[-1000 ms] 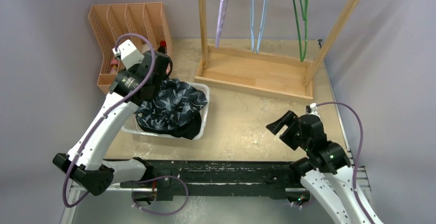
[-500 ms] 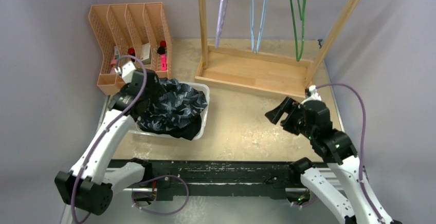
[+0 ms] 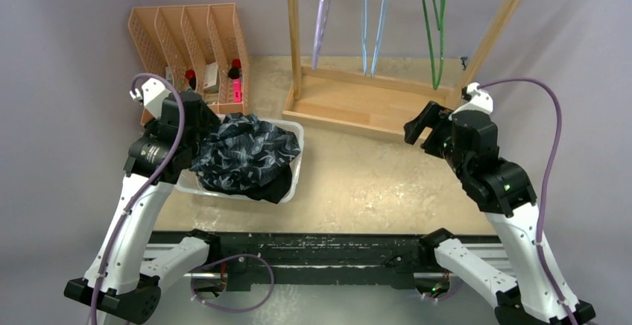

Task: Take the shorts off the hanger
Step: Place the shorts in the basket, then reset both arms

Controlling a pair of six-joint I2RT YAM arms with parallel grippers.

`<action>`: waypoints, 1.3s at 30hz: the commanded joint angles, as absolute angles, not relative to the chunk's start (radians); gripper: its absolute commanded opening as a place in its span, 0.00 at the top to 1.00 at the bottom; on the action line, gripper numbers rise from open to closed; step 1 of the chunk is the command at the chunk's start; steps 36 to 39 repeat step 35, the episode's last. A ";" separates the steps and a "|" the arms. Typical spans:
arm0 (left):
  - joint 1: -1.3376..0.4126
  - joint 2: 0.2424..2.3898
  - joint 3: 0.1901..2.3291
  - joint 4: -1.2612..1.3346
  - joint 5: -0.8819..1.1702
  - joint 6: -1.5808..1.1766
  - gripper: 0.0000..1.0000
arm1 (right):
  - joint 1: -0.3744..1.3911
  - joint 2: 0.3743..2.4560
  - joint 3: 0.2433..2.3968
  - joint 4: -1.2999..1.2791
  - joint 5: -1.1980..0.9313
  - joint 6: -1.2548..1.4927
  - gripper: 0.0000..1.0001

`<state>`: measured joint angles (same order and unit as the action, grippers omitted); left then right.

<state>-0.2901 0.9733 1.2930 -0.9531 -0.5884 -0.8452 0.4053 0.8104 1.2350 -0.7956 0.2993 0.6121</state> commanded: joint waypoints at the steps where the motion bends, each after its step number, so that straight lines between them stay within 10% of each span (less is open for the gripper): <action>1: -0.290 0.945 1.386 -1.029 -0.713 -0.824 0.23 | 0.403 0.859 1.366 -0.809 0.501 0.527 0.15; 7: -0.291 0.939 1.466 -1.099 -0.792 -0.795 0.20 | 0.403 0.831 1.435 -0.772 0.653 0.416 0.13; 13: -0.291 0.928 1.383 -1.036 -0.732 -0.738 0.18 | 0.403 0.889 1.625 -0.677 0.258 0.262 0.12; 20: -0.290 0.998 1.469 -1.093 -0.789 -0.704 0.16 | 0.401 1.127 1.801 -0.776 0.633 0.238 0.03; 27: -0.291 0.990 1.556 -1.132 -0.812 -0.642 0.15 | 0.396 1.164 1.923 -0.696 0.558 0.223 0.01; 39: -0.291 0.975 1.574 -1.136 -0.800 -0.632 0.15 | 0.396 1.078 1.760 -0.655 0.476 0.267 0.01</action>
